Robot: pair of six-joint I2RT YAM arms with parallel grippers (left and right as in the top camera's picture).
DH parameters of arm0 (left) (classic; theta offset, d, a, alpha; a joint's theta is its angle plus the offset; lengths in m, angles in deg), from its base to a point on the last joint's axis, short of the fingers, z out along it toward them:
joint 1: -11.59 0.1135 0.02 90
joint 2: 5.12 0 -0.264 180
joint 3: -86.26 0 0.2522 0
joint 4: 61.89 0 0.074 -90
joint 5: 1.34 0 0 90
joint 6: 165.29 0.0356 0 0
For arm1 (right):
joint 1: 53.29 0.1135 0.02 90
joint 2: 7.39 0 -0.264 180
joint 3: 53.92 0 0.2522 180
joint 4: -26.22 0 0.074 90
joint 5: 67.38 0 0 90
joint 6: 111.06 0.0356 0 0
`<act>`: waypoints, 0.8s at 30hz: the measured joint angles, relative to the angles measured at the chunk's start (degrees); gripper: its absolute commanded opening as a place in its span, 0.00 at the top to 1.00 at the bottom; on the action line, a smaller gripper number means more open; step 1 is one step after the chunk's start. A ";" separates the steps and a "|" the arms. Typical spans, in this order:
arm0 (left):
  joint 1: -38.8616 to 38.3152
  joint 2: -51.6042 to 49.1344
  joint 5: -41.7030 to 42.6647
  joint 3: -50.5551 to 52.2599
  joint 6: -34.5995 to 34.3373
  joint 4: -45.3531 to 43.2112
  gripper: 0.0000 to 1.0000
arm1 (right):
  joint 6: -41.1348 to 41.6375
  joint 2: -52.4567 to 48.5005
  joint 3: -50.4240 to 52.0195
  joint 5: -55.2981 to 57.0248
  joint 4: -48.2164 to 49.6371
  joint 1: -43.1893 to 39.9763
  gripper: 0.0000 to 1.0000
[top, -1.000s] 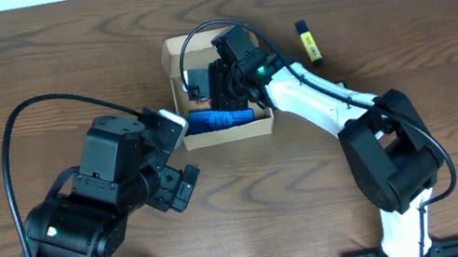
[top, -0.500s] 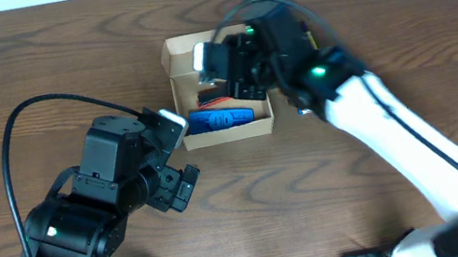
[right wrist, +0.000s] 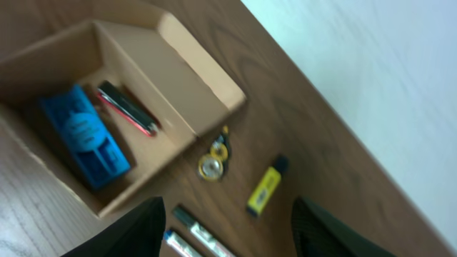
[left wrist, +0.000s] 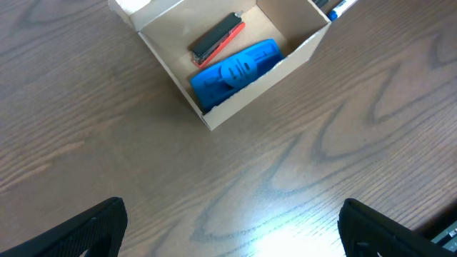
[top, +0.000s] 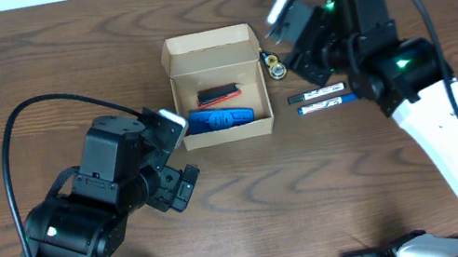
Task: Pack container
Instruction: 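Release the stapler and move the right gripper to the highlighter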
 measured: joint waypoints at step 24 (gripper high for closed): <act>0.02 0.00 0.00 0.00 0.00 0.00 0.05 | 11.98 -17.94 0.48 0.33 3.52 -10.73 0.01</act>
